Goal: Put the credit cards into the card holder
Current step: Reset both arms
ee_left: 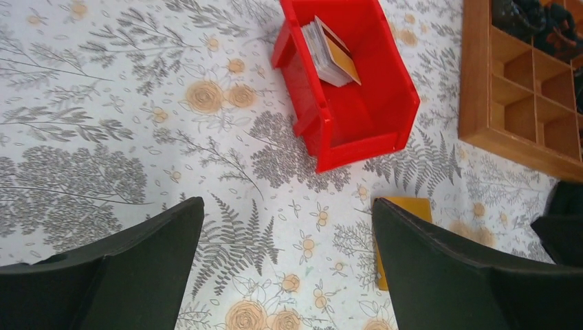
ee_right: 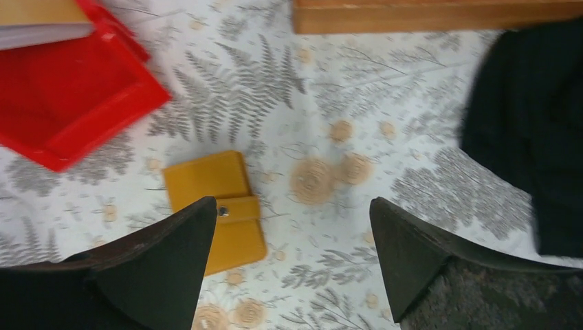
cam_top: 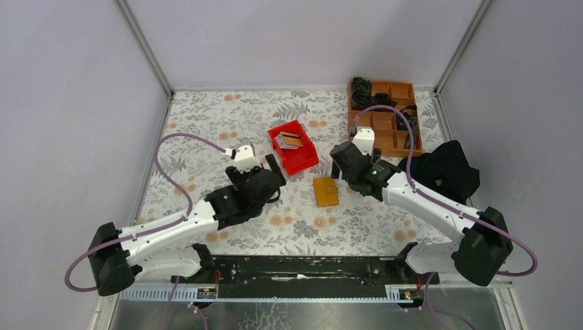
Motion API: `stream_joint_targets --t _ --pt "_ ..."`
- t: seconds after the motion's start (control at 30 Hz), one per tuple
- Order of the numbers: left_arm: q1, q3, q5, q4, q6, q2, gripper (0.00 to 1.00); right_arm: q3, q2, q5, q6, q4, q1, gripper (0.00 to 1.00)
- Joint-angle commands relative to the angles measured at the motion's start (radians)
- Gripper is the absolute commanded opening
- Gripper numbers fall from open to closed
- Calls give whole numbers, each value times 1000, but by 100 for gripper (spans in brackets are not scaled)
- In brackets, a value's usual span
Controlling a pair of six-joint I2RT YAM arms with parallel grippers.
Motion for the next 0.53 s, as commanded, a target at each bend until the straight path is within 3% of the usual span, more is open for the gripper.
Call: stream_joint_targets --t 0.0,0.5 --pt "-4 -29 -132 -33 32 -64 100 21 -31 153 123 -197 8 89" --pt "-3 -86 -191 -270 -94 -224 100 -123 -273 183 67 -126 8 89"
